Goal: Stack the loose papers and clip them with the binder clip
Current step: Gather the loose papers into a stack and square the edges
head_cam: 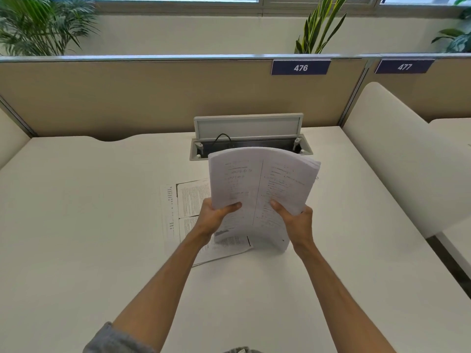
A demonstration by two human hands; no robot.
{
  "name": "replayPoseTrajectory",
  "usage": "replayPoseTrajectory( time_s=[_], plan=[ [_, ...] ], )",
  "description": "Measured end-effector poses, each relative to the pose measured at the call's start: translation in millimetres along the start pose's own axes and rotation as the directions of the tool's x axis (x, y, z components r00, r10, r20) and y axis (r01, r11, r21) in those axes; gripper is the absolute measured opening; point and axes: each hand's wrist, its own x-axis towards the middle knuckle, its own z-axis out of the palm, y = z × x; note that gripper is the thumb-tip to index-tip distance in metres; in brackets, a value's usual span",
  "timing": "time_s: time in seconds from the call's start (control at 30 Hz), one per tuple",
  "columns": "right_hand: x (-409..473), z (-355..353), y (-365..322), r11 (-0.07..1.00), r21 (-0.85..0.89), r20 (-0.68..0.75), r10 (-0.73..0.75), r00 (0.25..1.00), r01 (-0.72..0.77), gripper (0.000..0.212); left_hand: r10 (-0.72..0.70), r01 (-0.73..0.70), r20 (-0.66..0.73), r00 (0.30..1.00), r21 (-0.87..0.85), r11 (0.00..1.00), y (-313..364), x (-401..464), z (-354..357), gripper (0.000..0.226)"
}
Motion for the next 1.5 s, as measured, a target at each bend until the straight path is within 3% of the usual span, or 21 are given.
replayPoseTrajectory(
  time_s=[0.27, 0.43, 0.57, 0.63, 0.7, 0.8, 0.9, 1.0, 1.13, 1.5],
  plan=[
    [-13.5, -7.7, 48.2, 0.983, -0.154, -0.008, 0.1, 0.995, -0.1, 0.001, -0.169, 0.169, -0.097, 0.981, -0.005, 0.986, -19.9, -6.1, 0.7, 0.013],
    [-14.3, -4.0, 52.4, 0.944, -0.33, -0.069, -0.026, 0.997, 0.002, 0.014, -0.237, 0.235, -0.171, 0.956, -0.028, 0.971, -11.6, -1.7, -4.7, 0.014],
    [-10.0, -0.1, 47.2, 0.93, -0.362, -0.032, -0.076, 0.997, 0.059, 0.016, -0.295, 0.293, -0.187, 0.937, -0.037, 0.955, -11.0, 1.8, -17.7, 0.019],
    [-8.2, 1.1, 44.6, 0.942, -0.333, -0.043, -0.059, 0.997, 0.042, 0.014, -0.309, 0.315, -0.285, 0.907, -0.026, 0.949, -16.3, 2.7, -28.8, 0.016],
    [-6.2, 0.7, 42.4, 0.961, -0.275, -0.066, -0.019, 0.998, 0.0, 0.014, -0.265, 0.368, -0.47, 0.842, 0.142, 0.919, -27.0, 1.9, -44.9, 0.034],
    [-3.4, -4.2, 40.2, 0.972, -0.232, -0.096, 0.005, 0.995, -0.027, 0.015, -0.092, 0.544, -0.676, 0.731, 0.495, 0.677, -44.9, -6.2, -72.7, 0.05],
    [0.7, -9.0, 40.6, 0.979, -0.193, -0.146, 0.034, 0.989, -0.062, 0.016, -0.084, 0.649, -0.712, 0.698, 0.578, 0.495, -61.4, -12.1, -93.3, 0.077],
    [3.5, -11.0, 42.8, 0.98, -0.173, -0.19, 0.068, 0.979, -0.101, 0.021, -0.078, 0.682, -0.721, 0.688, 0.607, 0.407, -70.8, -14.9, -98.5, 0.091],
    [2.8, -14.5, 43.1, 0.98, -0.15, -0.213, 0.095, 0.972, -0.129, 0.02, -0.1, 0.697, -0.729, 0.677, 0.593, 0.403, -70.1, -10.1, -91.2, 0.098],
    [2.5, -17.9, 41.2, 0.98, -0.146, -0.211, 0.102, 0.972, -0.134, 0.022, -0.09, 0.665, -0.699, 0.709, 0.621, 0.416, -71.7, -1.9, -82.4, 0.09]
  ],
)
